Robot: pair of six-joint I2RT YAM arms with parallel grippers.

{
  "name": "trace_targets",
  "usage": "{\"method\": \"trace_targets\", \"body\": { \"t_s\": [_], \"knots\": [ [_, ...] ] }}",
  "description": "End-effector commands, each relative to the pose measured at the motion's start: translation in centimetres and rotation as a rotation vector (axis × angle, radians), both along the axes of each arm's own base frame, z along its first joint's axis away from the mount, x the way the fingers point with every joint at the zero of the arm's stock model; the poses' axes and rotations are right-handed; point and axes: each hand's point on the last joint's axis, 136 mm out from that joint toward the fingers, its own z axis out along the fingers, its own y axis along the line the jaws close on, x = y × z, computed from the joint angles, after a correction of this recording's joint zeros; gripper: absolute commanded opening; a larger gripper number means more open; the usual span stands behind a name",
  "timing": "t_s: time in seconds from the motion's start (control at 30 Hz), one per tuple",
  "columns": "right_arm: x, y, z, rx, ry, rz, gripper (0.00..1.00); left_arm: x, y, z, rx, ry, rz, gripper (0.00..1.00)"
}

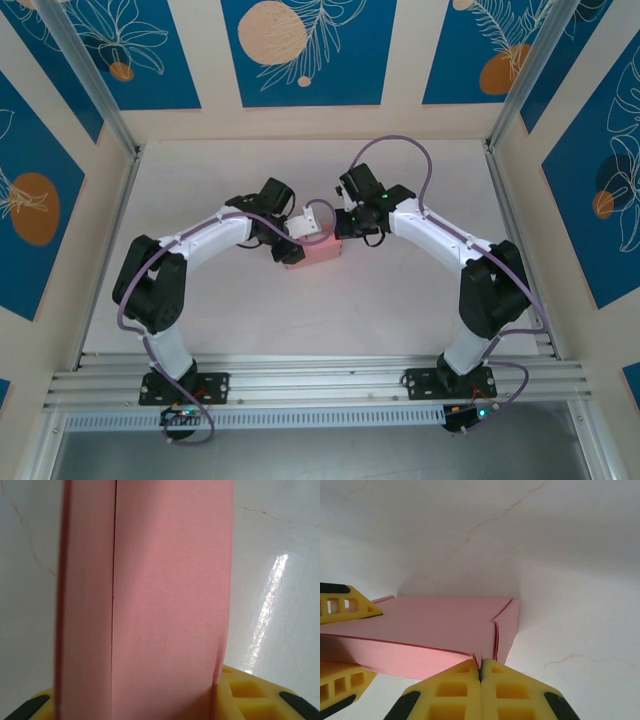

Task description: Fold the paper box

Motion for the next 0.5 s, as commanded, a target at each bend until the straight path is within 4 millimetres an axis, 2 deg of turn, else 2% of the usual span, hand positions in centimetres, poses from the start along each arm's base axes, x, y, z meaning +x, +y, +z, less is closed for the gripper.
{"method": "trace_targets", "body": {
  "t_s": [0.0, 0.13, 0.23, 0.37, 0.47],
  "knots": [
    [-2.4, -2.3, -4.3, -0.154, 0.113, -0.005, 0.01, -1.1, 1.4, -3.0, 0.091, 0.078, 0.005, 0.37],
    [-2.5, -2.8, -4.7, -0.188, 0.103, -0.014, 0.01, -1.0, 1.4, -2.9, 0.091, 0.072, 0.001, 0.37],
    [-2.4, -2.4, -4.2, -0.175, 0.087, -0.013, 0.01, -0.8, 1.2, -2.6, 0.079, 0.066, 0.002, 0.39],
    [-2.3, -1.9, -3.2, -0.171, 0.060, -0.012, 0.01, -0.7, 0.4, -1.3, 0.017, 0.044, 0.003, 0.58],
    [-2.2, -2.0, -3.0, -0.185, 0.054, -0.011, 0.01, -0.4, -0.1, 0.4, -0.041, -0.004, 0.016, 0.66]
  ]
}}
